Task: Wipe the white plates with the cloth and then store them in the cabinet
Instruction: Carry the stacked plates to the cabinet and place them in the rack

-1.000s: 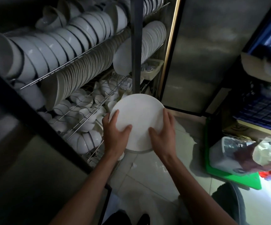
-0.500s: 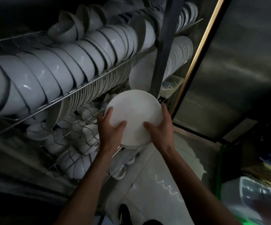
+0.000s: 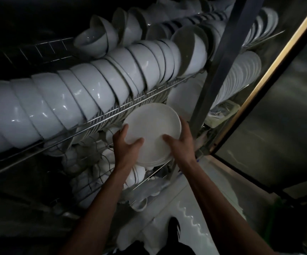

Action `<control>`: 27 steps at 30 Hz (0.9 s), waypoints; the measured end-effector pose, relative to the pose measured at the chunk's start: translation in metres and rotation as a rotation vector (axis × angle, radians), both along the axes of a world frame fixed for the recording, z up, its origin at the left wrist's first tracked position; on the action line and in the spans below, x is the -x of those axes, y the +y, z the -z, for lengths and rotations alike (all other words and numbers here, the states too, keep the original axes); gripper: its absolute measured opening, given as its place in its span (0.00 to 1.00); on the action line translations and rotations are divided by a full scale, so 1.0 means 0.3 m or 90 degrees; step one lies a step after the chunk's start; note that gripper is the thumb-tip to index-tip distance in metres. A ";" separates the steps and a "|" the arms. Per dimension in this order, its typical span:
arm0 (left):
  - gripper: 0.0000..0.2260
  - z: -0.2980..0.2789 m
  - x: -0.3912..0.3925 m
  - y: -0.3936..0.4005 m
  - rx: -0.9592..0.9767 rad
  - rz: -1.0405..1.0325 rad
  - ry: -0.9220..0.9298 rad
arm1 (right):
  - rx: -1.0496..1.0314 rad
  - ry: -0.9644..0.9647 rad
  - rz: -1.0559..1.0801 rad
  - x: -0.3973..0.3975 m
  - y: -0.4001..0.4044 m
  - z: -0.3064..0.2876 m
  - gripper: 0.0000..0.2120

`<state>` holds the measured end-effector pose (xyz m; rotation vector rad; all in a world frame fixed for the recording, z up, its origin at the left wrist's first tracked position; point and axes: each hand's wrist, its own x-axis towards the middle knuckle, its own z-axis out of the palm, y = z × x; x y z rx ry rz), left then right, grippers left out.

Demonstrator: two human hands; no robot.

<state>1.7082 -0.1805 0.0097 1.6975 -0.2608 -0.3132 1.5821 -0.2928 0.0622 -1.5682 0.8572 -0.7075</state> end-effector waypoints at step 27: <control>0.24 0.062 0.038 -0.419 -0.167 0.119 -0.101 | 0.268 -0.046 -0.108 -0.208 -0.356 0.023 0.36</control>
